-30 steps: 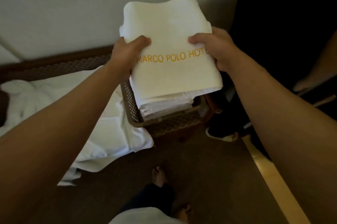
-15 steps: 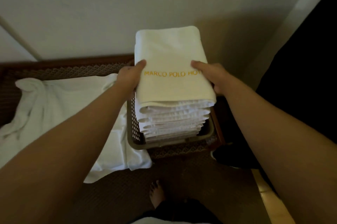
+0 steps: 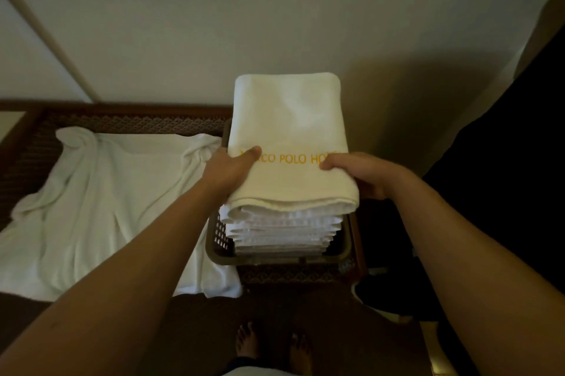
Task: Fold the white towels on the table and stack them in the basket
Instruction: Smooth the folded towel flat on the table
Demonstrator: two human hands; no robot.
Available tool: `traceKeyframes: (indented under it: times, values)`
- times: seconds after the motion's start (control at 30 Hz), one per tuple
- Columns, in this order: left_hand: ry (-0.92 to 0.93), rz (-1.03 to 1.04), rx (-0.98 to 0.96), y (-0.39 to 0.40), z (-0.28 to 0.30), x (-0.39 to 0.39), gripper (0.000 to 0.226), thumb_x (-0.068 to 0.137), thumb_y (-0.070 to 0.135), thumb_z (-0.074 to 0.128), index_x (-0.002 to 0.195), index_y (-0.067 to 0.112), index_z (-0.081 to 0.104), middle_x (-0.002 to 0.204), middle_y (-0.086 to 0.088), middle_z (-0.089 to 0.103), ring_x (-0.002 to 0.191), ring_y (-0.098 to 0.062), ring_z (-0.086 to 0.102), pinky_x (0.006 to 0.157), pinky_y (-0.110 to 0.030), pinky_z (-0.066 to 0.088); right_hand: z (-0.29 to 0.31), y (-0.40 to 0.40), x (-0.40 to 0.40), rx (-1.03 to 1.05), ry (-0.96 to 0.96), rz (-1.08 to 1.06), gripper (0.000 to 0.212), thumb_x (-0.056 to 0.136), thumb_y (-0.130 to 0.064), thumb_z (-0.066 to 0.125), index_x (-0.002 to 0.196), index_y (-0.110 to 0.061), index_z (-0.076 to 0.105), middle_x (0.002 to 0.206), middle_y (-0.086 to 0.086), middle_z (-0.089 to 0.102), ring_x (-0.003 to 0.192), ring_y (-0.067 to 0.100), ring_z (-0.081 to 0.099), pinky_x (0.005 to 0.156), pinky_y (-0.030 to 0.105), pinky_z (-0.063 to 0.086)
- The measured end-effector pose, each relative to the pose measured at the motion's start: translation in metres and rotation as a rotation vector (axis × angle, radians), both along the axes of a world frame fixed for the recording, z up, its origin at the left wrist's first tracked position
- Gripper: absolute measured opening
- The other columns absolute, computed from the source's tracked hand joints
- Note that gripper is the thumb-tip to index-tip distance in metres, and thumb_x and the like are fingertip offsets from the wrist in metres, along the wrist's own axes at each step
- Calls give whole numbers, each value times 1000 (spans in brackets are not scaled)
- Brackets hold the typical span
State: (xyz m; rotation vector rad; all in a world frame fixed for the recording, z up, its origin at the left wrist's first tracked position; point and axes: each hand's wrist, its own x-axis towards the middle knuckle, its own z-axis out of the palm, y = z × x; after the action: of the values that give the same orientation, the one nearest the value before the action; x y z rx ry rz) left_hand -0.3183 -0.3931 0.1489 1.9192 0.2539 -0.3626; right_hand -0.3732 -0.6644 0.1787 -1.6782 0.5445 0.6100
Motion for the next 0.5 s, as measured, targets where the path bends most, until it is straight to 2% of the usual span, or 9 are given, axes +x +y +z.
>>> traceKeyframes:
  times: [0.1,0.17,0.27,0.3,0.37,0.4,0.5]
  values:
    - [106,-95,29,-1,13,12,62,79,61,74,124,19,66,116,-4,73,100,-25,70,89,-42,59,3,-7,10,23,4,-4,45,85,-42,75,122,-17,69,109,3,78,105,24,72,100,42,55]
    - [195,-104,8,-2,24,27,50,86,56,71,118,17,67,110,-4,74,95,-24,71,76,-36,57,13,-10,23,78,-36,-61,43,89,-53,67,116,-20,71,107,4,78,101,23,72,91,38,57]
    - [208,-64,-34,-5,35,53,49,87,61,68,112,19,68,103,-3,75,89,-22,73,64,-32,52,26,-10,51,102,-92,-176,44,92,-58,61,111,-20,71,88,6,74,81,22,71,73,32,57]
    - [186,-53,-45,-8,36,64,50,86,62,68,113,20,68,102,-2,76,88,-22,73,64,-32,53,29,-9,62,122,-103,-210,44,93,-56,61,114,-18,70,86,6,73,79,22,71,73,33,59]
    - [167,-30,-92,-14,39,85,56,84,62,71,118,18,68,103,-1,77,87,-21,76,68,-34,59,35,-8,85,173,-110,-275,45,94,-52,62,117,-13,68,91,7,71,87,24,70,87,40,60]
    - [163,-14,-120,-16,39,96,59,83,62,73,120,16,68,103,-1,77,86,-20,76,69,-34,60,38,-7,96,195,-105,-304,43,95,-50,62,114,-11,67,91,7,71,88,25,70,91,41,58]
    - [178,19,-163,-24,36,122,66,79,64,77,116,9,67,101,-5,77,78,-20,77,59,-30,60,48,-4,124,231,-68,-357,37,95,-48,64,98,-11,64,85,8,69,84,24,69,89,42,56]
